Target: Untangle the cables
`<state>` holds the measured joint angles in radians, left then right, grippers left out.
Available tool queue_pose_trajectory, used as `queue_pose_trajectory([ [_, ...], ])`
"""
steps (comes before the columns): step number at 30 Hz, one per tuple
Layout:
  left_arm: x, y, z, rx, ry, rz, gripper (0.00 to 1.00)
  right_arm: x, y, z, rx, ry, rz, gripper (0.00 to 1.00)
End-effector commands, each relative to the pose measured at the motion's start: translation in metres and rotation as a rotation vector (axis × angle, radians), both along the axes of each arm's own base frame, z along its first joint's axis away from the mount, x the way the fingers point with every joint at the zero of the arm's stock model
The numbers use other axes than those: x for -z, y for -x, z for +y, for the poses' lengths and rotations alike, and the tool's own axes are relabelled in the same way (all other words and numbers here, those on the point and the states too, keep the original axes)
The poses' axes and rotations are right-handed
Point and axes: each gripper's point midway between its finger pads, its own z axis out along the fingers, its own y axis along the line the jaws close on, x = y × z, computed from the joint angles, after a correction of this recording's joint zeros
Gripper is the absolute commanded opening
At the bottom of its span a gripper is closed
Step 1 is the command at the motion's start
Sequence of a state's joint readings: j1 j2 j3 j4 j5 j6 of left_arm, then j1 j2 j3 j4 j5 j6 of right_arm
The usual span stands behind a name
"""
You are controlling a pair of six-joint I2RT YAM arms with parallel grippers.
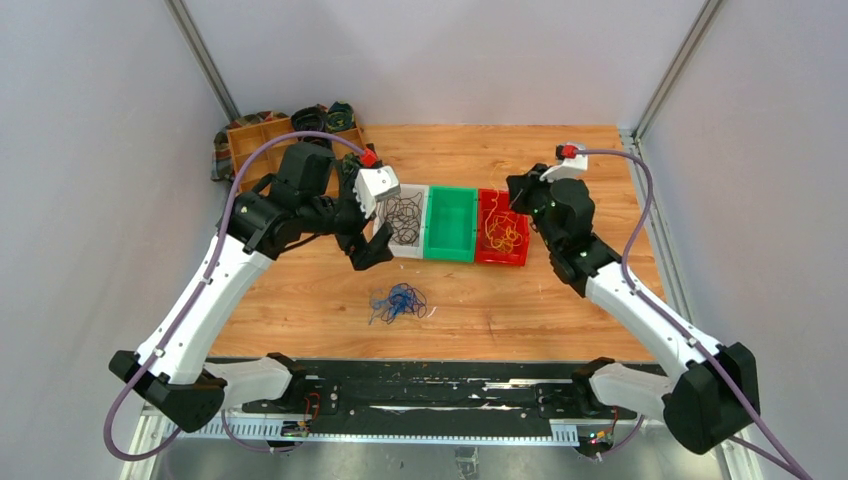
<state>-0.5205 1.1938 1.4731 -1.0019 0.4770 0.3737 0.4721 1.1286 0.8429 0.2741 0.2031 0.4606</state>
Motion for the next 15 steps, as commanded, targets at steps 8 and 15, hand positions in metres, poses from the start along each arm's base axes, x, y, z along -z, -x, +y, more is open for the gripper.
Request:
queue_pose_trajectory([
  [8,-0.008,0.000,0.019,-0.036,-0.079,-0.066,0.98,0.065,-0.035,-0.043,0.232,0.161,0.239,0.00],
  [15,-0.002,0.004,0.023,-0.033,-0.090,-0.068,0.98,0.096,-0.046,-0.050,0.303,0.183,0.335,0.01],
])
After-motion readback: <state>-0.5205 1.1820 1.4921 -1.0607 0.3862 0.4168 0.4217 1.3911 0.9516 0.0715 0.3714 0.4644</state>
